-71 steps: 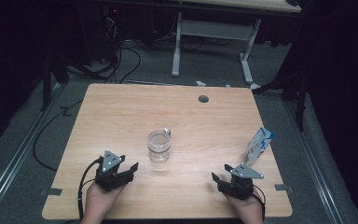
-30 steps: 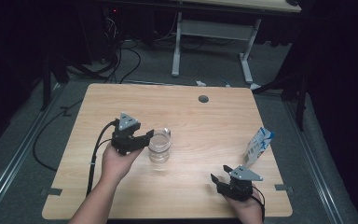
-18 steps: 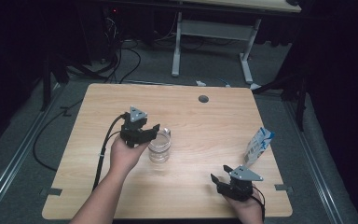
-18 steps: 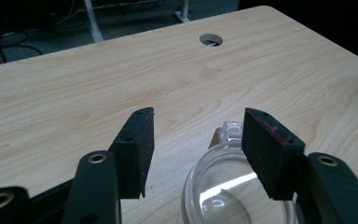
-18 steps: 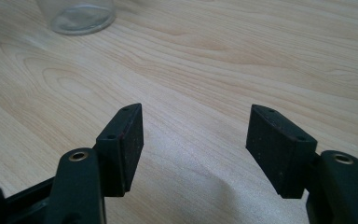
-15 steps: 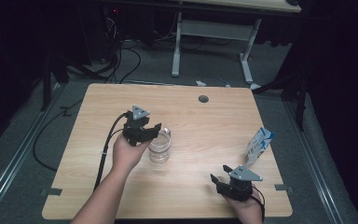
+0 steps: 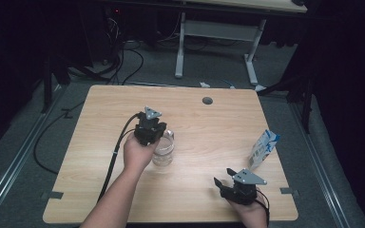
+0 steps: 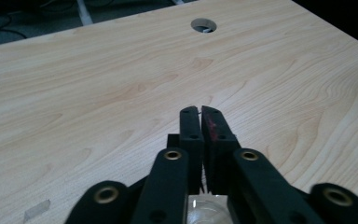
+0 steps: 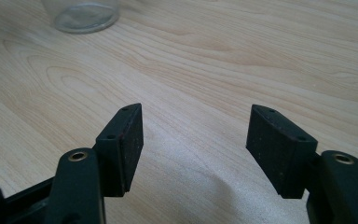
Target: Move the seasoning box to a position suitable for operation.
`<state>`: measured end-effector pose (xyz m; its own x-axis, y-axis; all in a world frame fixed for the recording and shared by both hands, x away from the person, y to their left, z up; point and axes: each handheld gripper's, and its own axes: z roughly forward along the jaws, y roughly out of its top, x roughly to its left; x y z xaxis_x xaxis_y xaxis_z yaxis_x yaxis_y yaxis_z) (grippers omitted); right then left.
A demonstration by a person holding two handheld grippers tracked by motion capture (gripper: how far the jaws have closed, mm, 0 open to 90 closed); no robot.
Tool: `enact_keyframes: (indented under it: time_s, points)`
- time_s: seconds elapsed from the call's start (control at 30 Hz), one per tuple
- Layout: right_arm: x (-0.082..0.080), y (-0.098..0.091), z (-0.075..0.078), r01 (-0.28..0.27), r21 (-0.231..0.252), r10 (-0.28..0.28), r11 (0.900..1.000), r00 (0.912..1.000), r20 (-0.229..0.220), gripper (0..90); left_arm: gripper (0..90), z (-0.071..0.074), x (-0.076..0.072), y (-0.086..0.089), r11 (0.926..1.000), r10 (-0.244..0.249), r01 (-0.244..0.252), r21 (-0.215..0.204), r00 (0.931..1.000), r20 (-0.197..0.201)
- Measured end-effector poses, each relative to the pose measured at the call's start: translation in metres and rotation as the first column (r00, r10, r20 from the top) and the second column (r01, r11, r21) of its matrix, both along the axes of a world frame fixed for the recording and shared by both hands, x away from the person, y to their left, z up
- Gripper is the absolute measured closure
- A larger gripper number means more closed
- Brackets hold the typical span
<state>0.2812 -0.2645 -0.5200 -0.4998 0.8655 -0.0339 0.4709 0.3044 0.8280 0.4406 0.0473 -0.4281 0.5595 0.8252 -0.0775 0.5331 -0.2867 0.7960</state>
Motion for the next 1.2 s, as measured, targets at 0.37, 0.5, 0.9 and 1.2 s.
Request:
enact_keyframes:
  time_s: [0.37,0.5,0.9,1.2]
  points:
    - [0.000,0.002,-0.001,-0.008,-0.011,0.008,0.9999,1.0000,-0.002,36.4,90.0,-0.006,-0.002,-0.009,0.9987,-0.008,0.009,0.050,0.9997,-0.023]
    - [0.000,0.004,-0.001,-0.012,-0.015,0.012,0.9998,0.9999,-0.003,36.4,90.0,-0.006,-0.004,-0.011,0.9983,-0.011,0.012,0.058,0.9997,-0.020]
    - [-0.001,0.005,-0.001,-0.016,-0.022,0.016,0.9996,0.9999,-0.003,36.6,90.0,-0.005,-0.019,-0.012,0.9978,-0.016,0.017,0.064,0.9998,-0.013]
    - [-0.002,0.008,-0.001,-0.020,-0.030,0.020,0.9994,0.9998,-0.001,36.6,90.0,-0.004,-0.042,-0.012,0.9976,-0.030,0.030,0.062,0.9996,-0.003]
